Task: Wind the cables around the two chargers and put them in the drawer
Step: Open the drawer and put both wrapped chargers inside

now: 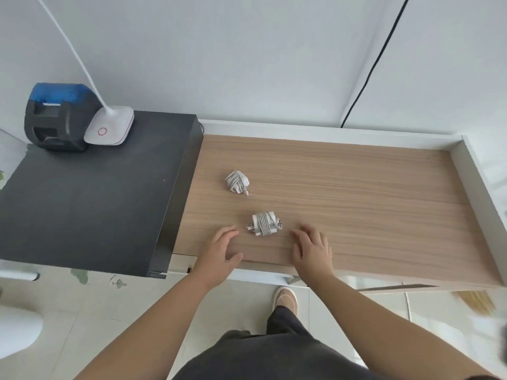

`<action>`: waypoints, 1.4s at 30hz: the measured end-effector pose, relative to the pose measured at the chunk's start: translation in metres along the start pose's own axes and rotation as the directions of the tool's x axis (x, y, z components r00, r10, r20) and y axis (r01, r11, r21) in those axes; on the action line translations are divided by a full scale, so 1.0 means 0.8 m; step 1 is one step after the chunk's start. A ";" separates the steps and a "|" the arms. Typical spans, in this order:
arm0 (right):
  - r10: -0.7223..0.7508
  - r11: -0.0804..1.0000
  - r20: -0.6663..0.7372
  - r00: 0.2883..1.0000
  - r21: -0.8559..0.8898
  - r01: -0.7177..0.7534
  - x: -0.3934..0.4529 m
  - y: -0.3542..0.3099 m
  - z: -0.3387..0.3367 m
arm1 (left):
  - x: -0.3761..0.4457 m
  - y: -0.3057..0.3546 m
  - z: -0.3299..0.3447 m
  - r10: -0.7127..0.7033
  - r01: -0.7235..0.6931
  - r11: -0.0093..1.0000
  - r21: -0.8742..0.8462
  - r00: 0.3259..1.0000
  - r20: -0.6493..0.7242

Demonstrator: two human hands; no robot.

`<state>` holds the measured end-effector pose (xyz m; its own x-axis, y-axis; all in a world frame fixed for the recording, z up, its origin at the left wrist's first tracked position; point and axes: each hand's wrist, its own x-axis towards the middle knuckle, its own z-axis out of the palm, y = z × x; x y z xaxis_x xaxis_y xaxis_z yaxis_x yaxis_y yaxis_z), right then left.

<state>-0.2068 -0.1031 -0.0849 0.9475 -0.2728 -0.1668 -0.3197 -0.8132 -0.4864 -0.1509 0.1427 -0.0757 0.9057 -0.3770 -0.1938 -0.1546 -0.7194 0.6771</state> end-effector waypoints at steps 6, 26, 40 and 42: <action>0.080 0.996 -0.088 0.993 0.048 -0.076 -0.031 -0.011 0.023 | -0.037 -0.026 0.002 0.143 -0.140 0.987 0.080 0.989 -0.024; 0.162 0.985 -0.327 0.931 0.001 -0.171 -0.044 -0.025 0.079 | -0.014 -0.074 0.151 -0.741 0.735 0.241 -0.634 0.561 0.369; 0.065 0.994 -0.418 0.906 -0.055 -0.097 -0.043 -0.014 0.089 | 0.009 -0.067 0.188 -0.579 0.178 -0.542 -0.821 0.629 0.519; 0.075 0.993 -0.412 0.908 -0.054 -0.107 -0.043 -0.016 0.088 | 0.001 -0.064 0.185 -0.578 0.181 -0.544 -0.819 0.627 0.522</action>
<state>-0.2360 -0.0472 -0.1335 0.8378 -0.5205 0.1650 -0.4182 -0.8060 -0.4189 -0.2005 0.0927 -0.2159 0.4509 -0.1247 -0.8838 0.5714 0.8010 0.1785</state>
